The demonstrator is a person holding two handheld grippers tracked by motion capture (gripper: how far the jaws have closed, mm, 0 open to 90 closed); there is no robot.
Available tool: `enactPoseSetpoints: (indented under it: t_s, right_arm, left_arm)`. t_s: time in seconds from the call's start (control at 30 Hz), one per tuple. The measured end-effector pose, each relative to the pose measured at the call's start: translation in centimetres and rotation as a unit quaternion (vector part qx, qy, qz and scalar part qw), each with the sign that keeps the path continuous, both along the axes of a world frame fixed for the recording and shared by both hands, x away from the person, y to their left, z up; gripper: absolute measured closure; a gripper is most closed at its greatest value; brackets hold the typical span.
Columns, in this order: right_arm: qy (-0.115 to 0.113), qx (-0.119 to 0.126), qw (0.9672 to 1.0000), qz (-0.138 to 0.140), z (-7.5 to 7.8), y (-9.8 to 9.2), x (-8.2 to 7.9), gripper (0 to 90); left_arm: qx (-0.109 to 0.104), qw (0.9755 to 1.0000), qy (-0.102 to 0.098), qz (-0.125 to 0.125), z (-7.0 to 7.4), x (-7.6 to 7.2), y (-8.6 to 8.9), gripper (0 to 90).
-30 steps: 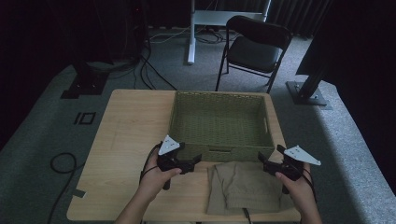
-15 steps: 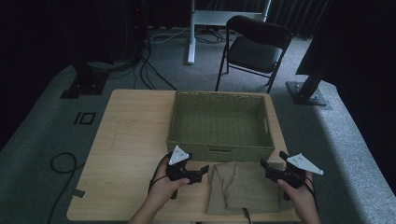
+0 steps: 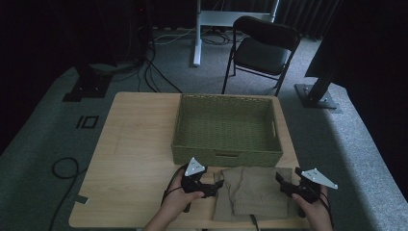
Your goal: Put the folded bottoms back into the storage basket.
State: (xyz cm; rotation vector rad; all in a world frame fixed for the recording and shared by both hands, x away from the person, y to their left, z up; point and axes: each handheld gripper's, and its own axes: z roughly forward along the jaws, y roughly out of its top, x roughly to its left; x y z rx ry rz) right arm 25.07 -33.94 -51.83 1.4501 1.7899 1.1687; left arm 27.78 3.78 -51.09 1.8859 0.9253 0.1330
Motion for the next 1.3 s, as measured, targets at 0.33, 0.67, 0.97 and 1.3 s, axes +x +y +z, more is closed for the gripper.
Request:
enactPoseSetpoints:
  t_s: [0.33,0.67,0.97,1.3]
  right_arm:
    - [0.047,0.011,0.9988,-0.007,-2.2,-0.5,-0.9,13.3]
    - [0.086,-0.003,0.9963,-0.011,-3.4,-0.4,-0.4,15.2]
    - [0.110,-0.013,0.9938,-0.001,-3.6,-0.3,0.1,15.3]
    - [0.109,-0.030,0.9936,0.002,-3.6,0.1,0.0,21.4]
  left_arm:
    - [-0.005,0.9991,0.042,-0.009,-1.9,-0.2,-2.3,17.0]
    - [0.025,0.9979,0.059,-0.006,-3.2,0.3,-4.0,17.0]
    - [0.064,0.9971,0.041,-0.004,-3.9,0.7,-4.7,16.9]
    - [0.146,0.9892,-0.014,-0.009,-4.0,0.2,-6.6,16.2]
